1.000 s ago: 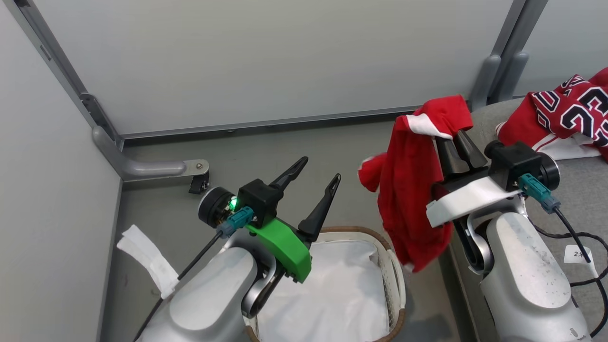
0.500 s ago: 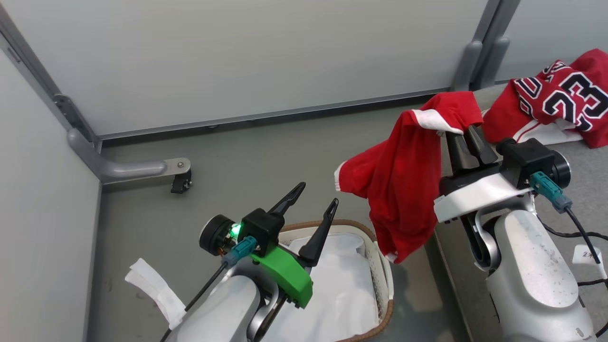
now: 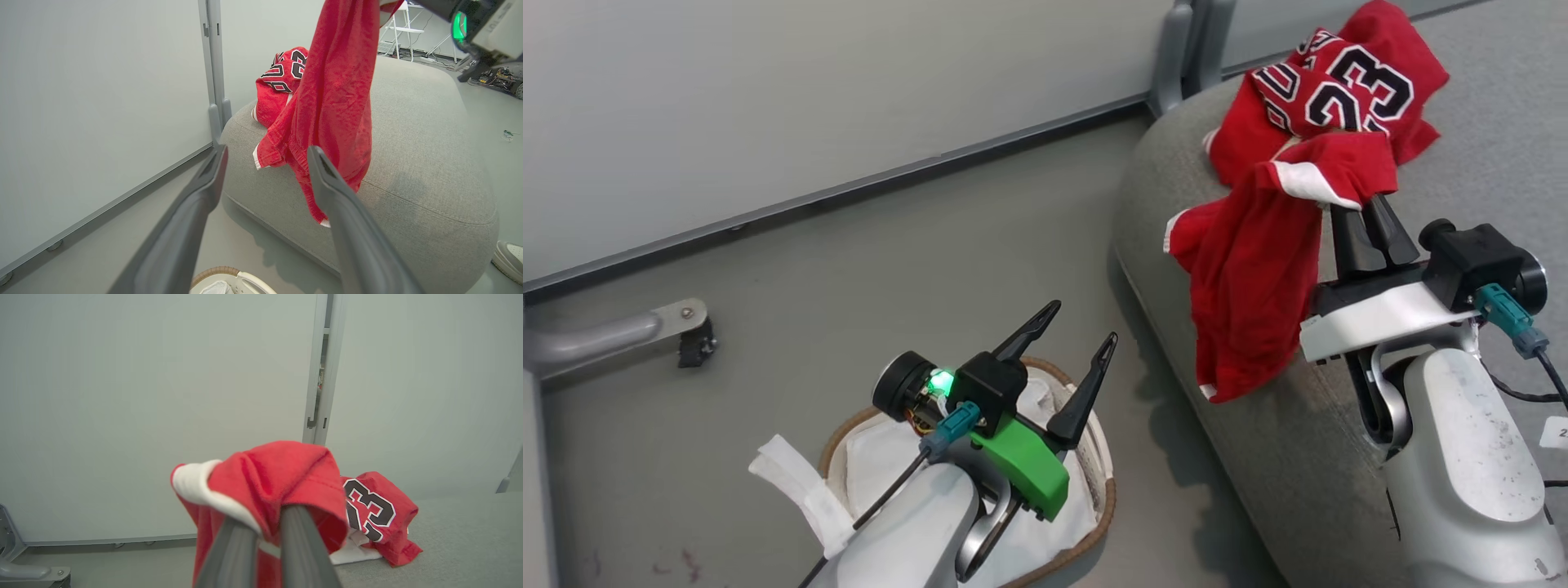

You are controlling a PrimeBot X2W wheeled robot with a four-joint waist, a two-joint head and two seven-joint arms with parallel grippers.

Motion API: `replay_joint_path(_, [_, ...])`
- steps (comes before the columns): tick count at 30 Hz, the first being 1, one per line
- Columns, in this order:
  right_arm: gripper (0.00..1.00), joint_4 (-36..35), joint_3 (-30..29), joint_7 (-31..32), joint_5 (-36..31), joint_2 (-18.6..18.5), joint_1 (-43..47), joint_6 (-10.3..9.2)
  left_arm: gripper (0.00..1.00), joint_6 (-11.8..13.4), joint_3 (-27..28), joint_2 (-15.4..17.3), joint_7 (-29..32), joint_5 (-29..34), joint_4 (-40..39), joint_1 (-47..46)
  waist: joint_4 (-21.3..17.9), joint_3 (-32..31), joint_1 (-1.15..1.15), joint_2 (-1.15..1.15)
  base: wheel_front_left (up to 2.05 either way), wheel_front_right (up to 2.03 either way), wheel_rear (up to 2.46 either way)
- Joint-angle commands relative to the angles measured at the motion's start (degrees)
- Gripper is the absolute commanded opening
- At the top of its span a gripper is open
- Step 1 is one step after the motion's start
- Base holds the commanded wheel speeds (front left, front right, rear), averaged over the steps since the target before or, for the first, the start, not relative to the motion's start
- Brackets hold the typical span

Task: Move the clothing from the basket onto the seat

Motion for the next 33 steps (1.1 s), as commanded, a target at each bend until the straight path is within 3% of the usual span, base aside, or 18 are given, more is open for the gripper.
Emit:
replay_joint_path(1, [0.00, -0.4, -0.4, -0.1, 0.3, -0.1, -0.7, -0.08, 1.00, -0.2, -0.1, 0.1, -0.2, 0.3, 0.3, -1.1, -5.7, 3.6, 0.00, 0.00, 0.00, 0.00, 0.00])
replay_joint_path(8, [0.00, -0.1, -1.7, -0.1, -0.1, -0.1, -2.1, -0.08, 1.00, -0.2, -2.0, 1.0, -0.2, 0.3, 0.3, -2.4, -7.4, 5.0, 0.00, 0.00, 0.00, 0.00, 0.00])
replay_joint_path(17, [0.00, -1.7, -5.8, -0.1, -7.0, -0.3, -11.4, -0.08, 1.00, -0.2, -3.3, 1.8, -0.2, -0.4, -0.2, -2.8, -5.2, 6.6, 0.00, 0.00, 0.00, 0.00, 0.00])
replay_joint_path(24, [0.00, -2.3, -10.8, -0.1, -10.9, -7.4, -22.4, -0.08, 1.00, -0.2, -3.3, 1.8, -0.2, 0.0, -1.0, -3.1, -2.5, 7.7, 0.00, 0.00, 0.00, 0.00, 0.00])
replay_joint_path(33, [0.00, 3.1, -19.1, 0.9, -13.3, -16.9, -33.1, -0.08, 1.00, -0.2, -3.3, 1.9, -0.2, 1.0, -2.3, -3.9, 1.1, 10.4, 0.00, 0.00, 0.00, 0.00, 0.00])
